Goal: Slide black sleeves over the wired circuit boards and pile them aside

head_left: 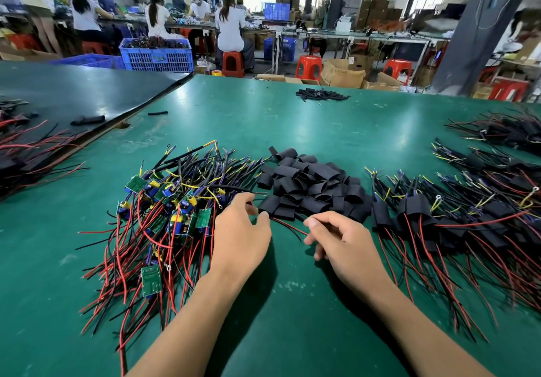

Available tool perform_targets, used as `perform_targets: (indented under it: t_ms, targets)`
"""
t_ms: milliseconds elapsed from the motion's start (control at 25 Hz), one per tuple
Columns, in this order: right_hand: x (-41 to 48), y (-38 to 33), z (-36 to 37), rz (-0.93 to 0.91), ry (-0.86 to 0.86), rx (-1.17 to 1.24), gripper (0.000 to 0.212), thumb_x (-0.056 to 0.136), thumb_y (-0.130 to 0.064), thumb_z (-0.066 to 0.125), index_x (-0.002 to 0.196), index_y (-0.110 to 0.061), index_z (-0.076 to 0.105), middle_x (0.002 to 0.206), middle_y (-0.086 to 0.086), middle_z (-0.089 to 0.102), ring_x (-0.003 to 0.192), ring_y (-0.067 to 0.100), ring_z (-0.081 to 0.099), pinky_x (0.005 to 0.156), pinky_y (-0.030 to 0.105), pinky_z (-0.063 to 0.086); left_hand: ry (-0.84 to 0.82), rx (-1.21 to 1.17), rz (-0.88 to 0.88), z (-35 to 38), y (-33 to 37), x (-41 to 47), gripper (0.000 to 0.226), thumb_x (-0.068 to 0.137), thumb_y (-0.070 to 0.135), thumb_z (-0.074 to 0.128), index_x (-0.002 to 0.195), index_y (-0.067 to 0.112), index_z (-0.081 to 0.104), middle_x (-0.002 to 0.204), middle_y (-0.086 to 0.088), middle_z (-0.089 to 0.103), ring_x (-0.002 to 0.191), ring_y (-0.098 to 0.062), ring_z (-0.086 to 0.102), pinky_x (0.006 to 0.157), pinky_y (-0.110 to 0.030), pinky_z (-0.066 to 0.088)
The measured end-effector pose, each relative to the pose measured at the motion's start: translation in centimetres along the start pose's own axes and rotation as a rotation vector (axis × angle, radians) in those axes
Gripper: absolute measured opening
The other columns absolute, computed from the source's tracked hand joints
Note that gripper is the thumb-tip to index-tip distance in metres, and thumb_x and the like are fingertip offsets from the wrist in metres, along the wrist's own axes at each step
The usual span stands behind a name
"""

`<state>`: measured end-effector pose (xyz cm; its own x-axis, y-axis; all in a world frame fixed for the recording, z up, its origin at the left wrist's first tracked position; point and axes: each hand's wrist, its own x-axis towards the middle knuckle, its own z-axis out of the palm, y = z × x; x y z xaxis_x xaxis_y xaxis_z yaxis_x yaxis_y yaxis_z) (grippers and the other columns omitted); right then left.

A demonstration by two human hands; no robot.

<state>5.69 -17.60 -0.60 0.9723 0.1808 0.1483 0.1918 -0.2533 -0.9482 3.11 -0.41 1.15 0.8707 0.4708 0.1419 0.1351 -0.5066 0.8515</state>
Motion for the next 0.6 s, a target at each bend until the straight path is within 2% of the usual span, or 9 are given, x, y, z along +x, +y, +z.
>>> perform_targets:
  t_ms: [120,240,320,360,440,520,600]
  targets:
    - [0.0,0.0,0.1,0.000,0.000,-0.004,0.016,0.096,-0.023,0.061,0.084,-0.025,0.071,0.071,0.000,0.072,0.051,0.012,0.058,0.053,0.016,0.045,0.066,0.233,0.247,0.3,0.4,-1.1,0.027,0.093,0.016,0.058,0.118,0.021,0.066,0.106,0.001,0.072,0.096,-0.026,0.063,0.084,-0.034,0.046]
    - [0.1,0.0,0.1,-0.001,0.003,-0.017,0.015,0.096,-0.022,0.061,0.085,-0.024,0.071,0.071,0.000,0.072,0.051,0.012,0.058,0.053,0.014,0.044,0.104,0.468,0.392,0.8,0.3,-1.6,0.034,0.085,0.011,0.059,0.117,0.020,0.066,0.111,0.001,0.070,0.111,-0.028,0.053,0.092,-0.042,0.038]
    - [0.1,0.0,0.1,-0.005,0.000,-0.026,0.015,0.096,-0.022,0.061,0.086,-0.024,0.071,0.071,0.000,0.073,0.052,0.012,0.058,0.053,0.014,0.044,0.085,0.595,0.367,0.8,0.1,-1.7,0.038,0.084,0.015,0.057,0.121,0.023,0.063,0.122,0.003,0.065,0.129,-0.027,0.044,0.108,-0.047,0.025]
    - [0.1,0.0,0.1,-0.008,-0.001,-0.029,0.015,0.096,-0.022,0.061,0.086,-0.024,0.071,0.072,0.000,0.072,0.052,0.012,0.059,0.053,0.014,0.044,0.051,0.645,0.340,0.8,0.0,-1.7,0.038,0.087,0.019,0.055,0.124,0.026,0.060,0.129,0.004,0.060,0.138,-0.025,0.036,0.115,-0.050,0.014]
    - [0.1,0.0,0.1,-0.010,-0.003,-0.030,0.015,0.097,-0.022,0.061,0.086,-0.025,0.072,0.071,-0.001,0.072,0.052,0.012,0.059,0.053,0.014,0.045,-0.028,0.727,0.310,1.2,-0.3,-1.8,0.037,0.091,0.026,0.050,0.127,0.028,0.055,0.137,0.004,0.053,0.147,-0.024,0.022,0.118,-0.054,-0.005]
    - [0.1,0.0,0.1,-0.011,0.001,-0.028,0.015,0.096,-0.022,0.062,0.086,-0.025,0.072,0.071,-0.001,0.072,0.052,0.012,0.059,0.053,0.014,0.045,-0.080,0.747,0.308,1.5,-0.3,-1.8,0.033,0.094,0.029,0.046,0.125,0.027,0.055,0.135,0.004,0.052,0.146,-0.023,0.022,0.118,-0.055,-0.011]
    - [0.1,-0.1,0.1,-0.012,0.005,-0.026,0.014,0.096,-0.021,0.062,0.087,-0.024,0.072,0.071,0.000,0.072,0.052,0.012,0.059,0.054,0.014,0.044,-0.100,0.732,0.309,1.6,-0.2,-1.9,0.029,0.096,0.030,0.043,0.122,0.027,0.057,0.129,0.004,0.055,0.141,-0.020,0.031,0.120,-0.052,-0.009]
